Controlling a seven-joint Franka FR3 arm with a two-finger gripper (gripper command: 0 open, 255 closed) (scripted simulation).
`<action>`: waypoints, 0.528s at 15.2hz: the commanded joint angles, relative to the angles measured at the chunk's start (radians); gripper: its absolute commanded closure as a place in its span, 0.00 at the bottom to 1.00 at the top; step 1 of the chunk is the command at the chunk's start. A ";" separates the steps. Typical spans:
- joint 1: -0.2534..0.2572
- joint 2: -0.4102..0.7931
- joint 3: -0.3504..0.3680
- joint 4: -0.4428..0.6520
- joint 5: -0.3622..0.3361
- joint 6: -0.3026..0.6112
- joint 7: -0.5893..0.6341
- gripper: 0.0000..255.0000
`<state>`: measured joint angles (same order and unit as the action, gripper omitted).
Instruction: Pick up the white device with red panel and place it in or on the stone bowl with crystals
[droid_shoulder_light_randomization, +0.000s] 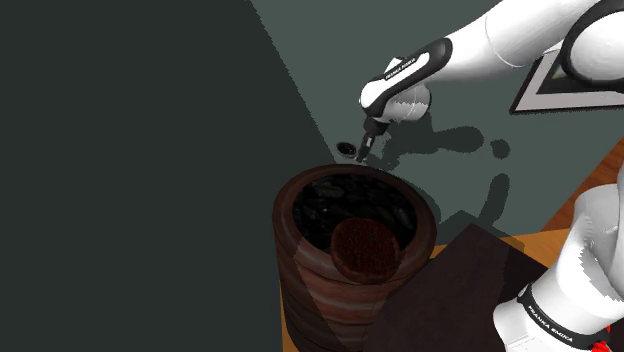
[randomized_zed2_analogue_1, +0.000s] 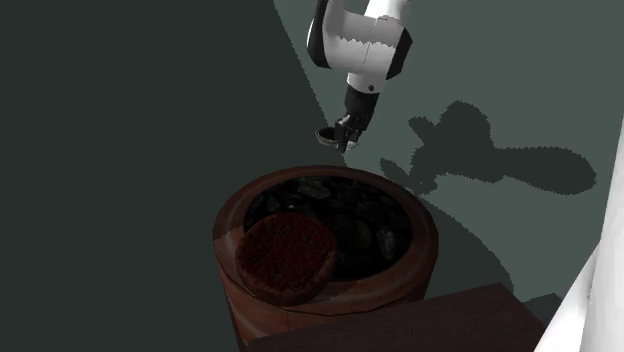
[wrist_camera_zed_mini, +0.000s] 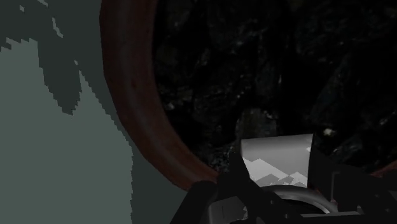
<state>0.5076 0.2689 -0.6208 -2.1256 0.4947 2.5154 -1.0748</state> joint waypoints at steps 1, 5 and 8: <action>0.049 -0.065 -0.013 -0.083 -0.046 0.041 0.050 1.00; 0.132 -0.212 -0.035 -0.252 -0.189 0.120 0.194 1.00; 0.159 -0.324 -0.023 -0.369 -0.332 0.165 0.341 1.00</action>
<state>0.6581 -0.0155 -0.6486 -2.4560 0.2169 2.6664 -0.7902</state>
